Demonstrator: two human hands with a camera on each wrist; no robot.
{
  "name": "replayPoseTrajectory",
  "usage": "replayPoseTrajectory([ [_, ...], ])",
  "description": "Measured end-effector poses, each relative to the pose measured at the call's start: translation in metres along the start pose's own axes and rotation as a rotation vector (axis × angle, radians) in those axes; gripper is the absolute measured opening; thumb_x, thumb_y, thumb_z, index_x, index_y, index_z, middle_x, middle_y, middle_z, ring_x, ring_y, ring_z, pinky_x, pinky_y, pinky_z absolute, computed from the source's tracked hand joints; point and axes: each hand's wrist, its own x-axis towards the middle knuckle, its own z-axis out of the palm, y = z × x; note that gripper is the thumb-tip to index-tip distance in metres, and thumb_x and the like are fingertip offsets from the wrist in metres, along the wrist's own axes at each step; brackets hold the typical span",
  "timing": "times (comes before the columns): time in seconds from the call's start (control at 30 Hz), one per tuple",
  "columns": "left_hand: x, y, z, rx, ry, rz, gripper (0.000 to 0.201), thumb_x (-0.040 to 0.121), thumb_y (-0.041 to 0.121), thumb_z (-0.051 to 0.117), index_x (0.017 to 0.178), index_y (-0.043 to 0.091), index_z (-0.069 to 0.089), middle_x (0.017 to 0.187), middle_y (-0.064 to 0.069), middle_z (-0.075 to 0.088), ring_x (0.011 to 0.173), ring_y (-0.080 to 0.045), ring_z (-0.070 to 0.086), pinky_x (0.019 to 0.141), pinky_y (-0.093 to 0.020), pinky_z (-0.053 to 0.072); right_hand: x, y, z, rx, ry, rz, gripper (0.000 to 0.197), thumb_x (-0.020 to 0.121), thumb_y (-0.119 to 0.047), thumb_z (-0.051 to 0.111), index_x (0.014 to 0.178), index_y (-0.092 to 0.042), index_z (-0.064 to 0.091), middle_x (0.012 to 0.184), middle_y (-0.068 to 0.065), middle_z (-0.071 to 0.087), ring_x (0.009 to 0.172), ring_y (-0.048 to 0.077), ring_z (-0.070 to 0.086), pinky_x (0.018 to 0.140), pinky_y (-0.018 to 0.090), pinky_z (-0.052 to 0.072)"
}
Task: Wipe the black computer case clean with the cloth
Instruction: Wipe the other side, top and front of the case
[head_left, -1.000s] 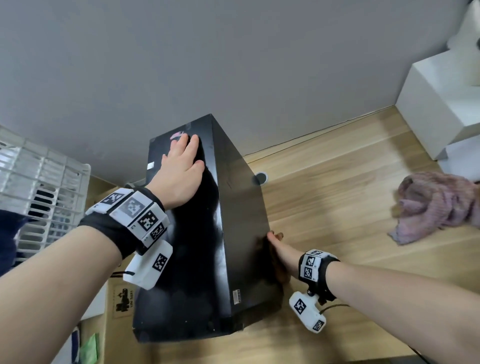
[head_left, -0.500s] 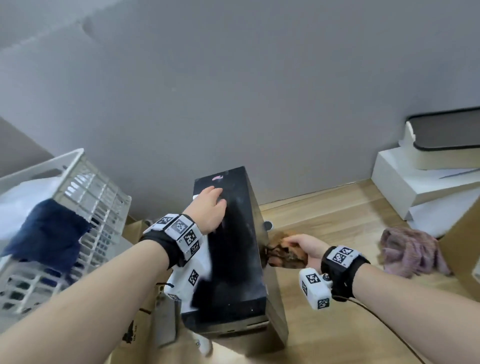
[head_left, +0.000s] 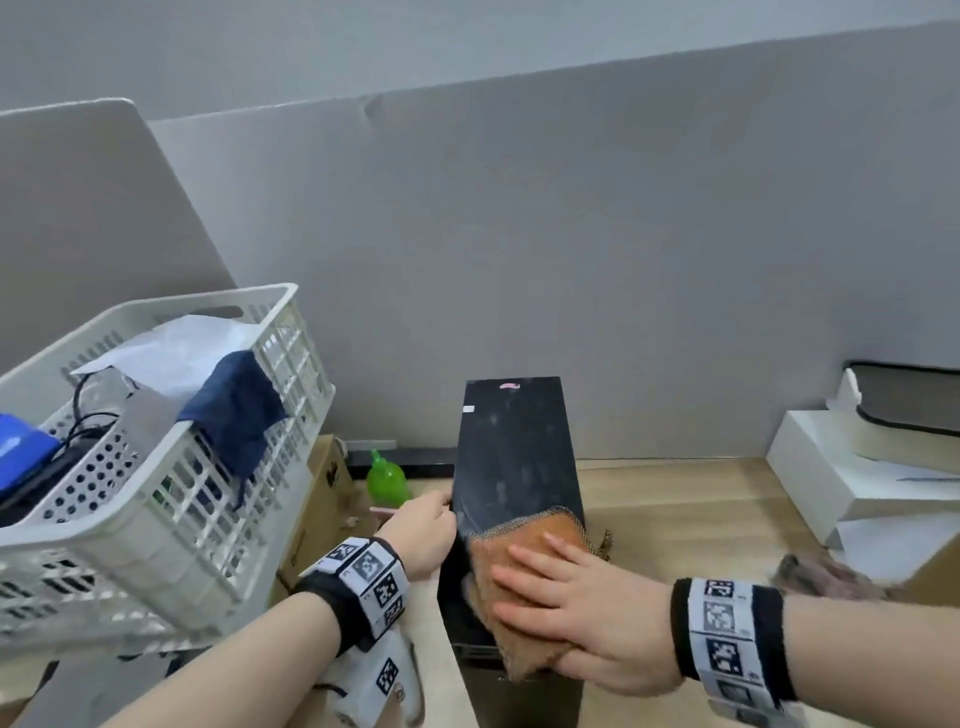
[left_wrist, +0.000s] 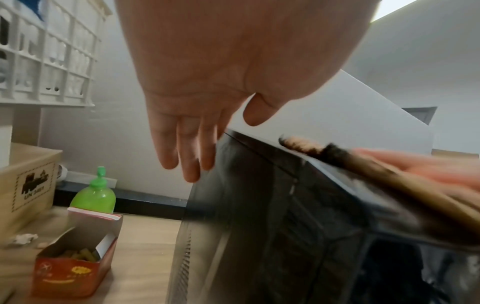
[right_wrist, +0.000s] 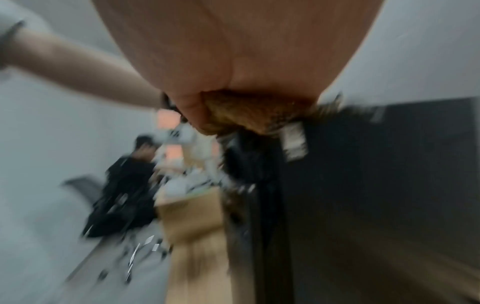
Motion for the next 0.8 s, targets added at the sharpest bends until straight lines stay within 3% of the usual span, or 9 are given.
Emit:
replayPoseTrajectory([
  [0.1, 0.005, -0.007, 0.002, -0.026, 0.002, 0.040, 0.044, 0.093, 0.010, 0.035, 0.129, 0.014, 0.059, 0.133, -0.008, 0.063, 0.125, -0.024, 0.055, 0.106, -0.032, 0.042, 0.005, -0.013, -0.005, -0.062, -0.092, -0.042, 0.061, 0.102, -0.054, 0.025, 0.157, -0.036, 0.006, 0.166, -0.009, -0.010, 0.148, 0.013, -0.027, 0.117, 0.044, -0.020],
  [0.2, 0.008, -0.010, 0.002, -0.006, 0.027, 0.041, 0.042, 0.093, 0.007, 0.035, 0.124, 0.015, 0.062, 0.125, -0.008, 0.066, 0.118, -0.024, 0.059, 0.100, -0.030, 0.045, 0.019, 0.007, -0.016, -0.056, -0.170, 0.012, 0.064, 0.100, -0.060, 0.019, 0.157, -0.036, -0.001, 0.165, -0.009, -0.014, 0.148, 0.014, -0.027, 0.116, 0.043, -0.021],
  [0.33, 0.015, -0.012, -0.002, 0.017, 0.037, 0.031, 0.039, 0.091, 0.005, 0.035, 0.115, 0.014, 0.064, 0.117, -0.007, 0.068, 0.109, -0.024, 0.061, 0.093, -0.031, 0.047, 0.049, 0.068, -0.027, -0.091, -0.191, 0.181, 0.065, 0.098, -0.062, 0.006, 0.156, -0.037, -0.008, 0.164, -0.009, -0.018, 0.149, 0.015, -0.025, 0.121, 0.048, -0.012],
  [0.4, 0.017, -0.010, -0.004, 0.033, 0.037, 0.018, 0.036, 0.090, 0.006, 0.036, 0.109, 0.013, 0.066, 0.110, -0.007, 0.069, 0.103, -0.026, 0.062, 0.085, -0.030, 0.047, 0.067, 0.107, -0.036, -0.100, -0.183, 0.272, 0.070, 0.093, -0.065, 0.000, 0.156, -0.036, -0.006, 0.164, -0.009, -0.017, 0.150, 0.016, -0.021, 0.122, 0.050, -0.008],
  [0.53, 0.024, -0.009, -0.006, 0.058, 0.005, -0.016, 0.036, 0.082, 0.003, 0.037, 0.104, 0.015, 0.063, 0.096, -0.007, 0.067, 0.088, -0.027, 0.062, 0.072, -0.029, 0.047, 0.104, 0.174, -0.050, -0.068, -0.133, 0.407, 0.057, 0.103, -0.052, 0.013, 0.156, -0.036, -0.004, 0.165, -0.007, -0.012, 0.152, 0.018, -0.014, 0.122, 0.050, -0.005],
  [0.7, 0.028, -0.010, -0.008, 0.027, -0.023, -0.036, 0.041, 0.079, -0.006, 0.037, 0.107, 0.011, 0.060, 0.077, 0.001, 0.058, 0.076, -0.020, 0.055, 0.078, -0.030, 0.045, 0.143, 0.209, -0.062, -0.078, -0.106, 0.474, 0.057, 0.105, -0.048, 0.017, 0.157, -0.033, -0.002, 0.166, -0.006, -0.009, 0.153, 0.021, -0.010, 0.122, 0.051, -0.003],
  [0.8, 0.030, -0.011, -0.011, -0.026, -0.041, -0.043, 0.038, 0.080, -0.006, 0.036, 0.099, 0.012, 0.063, 0.071, -0.003, 0.060, 0.067, -0.025, 0.062, 0.060, -0.025, 0.051, 0.147, 0.198, -0.066, -0.124, -0.116, 0.469, 0.059, 0.105, -0.047, 0.018, 0.157, -0.030, -0.002, 0.166, -0.003, -0.009, 0.153, 0.024, -0.010, 0.122, 0.053, -0.001],
])
